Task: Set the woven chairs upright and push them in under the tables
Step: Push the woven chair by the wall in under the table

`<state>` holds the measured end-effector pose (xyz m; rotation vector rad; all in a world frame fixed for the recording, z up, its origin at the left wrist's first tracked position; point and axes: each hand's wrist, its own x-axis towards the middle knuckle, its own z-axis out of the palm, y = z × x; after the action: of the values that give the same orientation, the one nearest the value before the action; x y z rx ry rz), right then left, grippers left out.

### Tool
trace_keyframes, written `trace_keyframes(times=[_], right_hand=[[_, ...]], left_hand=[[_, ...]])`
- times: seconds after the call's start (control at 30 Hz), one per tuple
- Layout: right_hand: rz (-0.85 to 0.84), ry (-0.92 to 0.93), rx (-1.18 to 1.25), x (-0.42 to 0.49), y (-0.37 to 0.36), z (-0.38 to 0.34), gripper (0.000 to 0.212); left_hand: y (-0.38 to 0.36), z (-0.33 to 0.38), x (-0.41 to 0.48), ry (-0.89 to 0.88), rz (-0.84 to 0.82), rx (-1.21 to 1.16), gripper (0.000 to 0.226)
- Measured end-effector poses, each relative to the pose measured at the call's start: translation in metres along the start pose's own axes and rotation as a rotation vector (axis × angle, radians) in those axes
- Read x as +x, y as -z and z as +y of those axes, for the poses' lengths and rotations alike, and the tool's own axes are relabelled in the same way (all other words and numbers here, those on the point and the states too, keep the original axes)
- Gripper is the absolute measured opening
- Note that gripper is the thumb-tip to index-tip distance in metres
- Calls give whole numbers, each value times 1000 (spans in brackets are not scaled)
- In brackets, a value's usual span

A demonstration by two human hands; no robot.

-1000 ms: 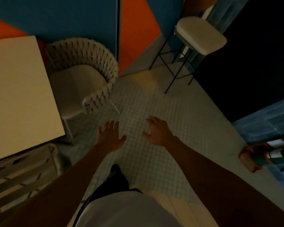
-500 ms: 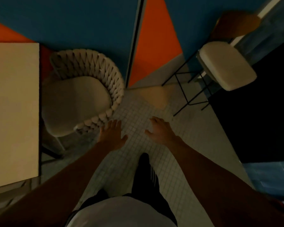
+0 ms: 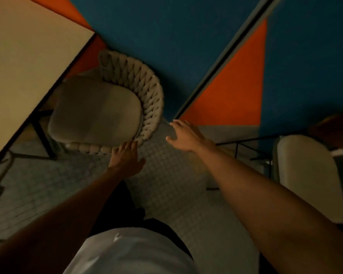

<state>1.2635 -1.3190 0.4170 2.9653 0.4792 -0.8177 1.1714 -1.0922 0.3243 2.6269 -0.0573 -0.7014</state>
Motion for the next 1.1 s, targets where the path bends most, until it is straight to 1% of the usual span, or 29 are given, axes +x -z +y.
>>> trace_keyframes(times=[0.1,0.17,0.27,0.37,0.43,0.63,0.8,0.87,1.03,1.1], right_hand=[[-31,99,-94,44,20,14,82],[-56,121,-151,69,27,21,86],[-116,169,-232,110,44,28,91],[-114,232,-322,148,64,34,93],[-140,306,-376,169,72,34,94],[-207,496,-573,237,77,47,96],[-246,710,-728,297,72,56,94],[-229,769,-783,317,70,61,93],[-262,853,-862,350,60,88,93],[-276,869,-895,361,53,97,93]], left_hand=[[6,4,27,56,10,-35,86],[9,5,45,64,18,-41,84],[18,8,74,141,23,-107,81],[23,13,102,167,49,-115,81],[27,19,115,191,58,-142,81],[22,38,149,332,164,-145,84],[3,58,187,498,230,-194,92],[-9,65,200,545,257,-199,93],[-38,86,223,608,250,-286,87],[-47,91,228,632,215,-320,86]])
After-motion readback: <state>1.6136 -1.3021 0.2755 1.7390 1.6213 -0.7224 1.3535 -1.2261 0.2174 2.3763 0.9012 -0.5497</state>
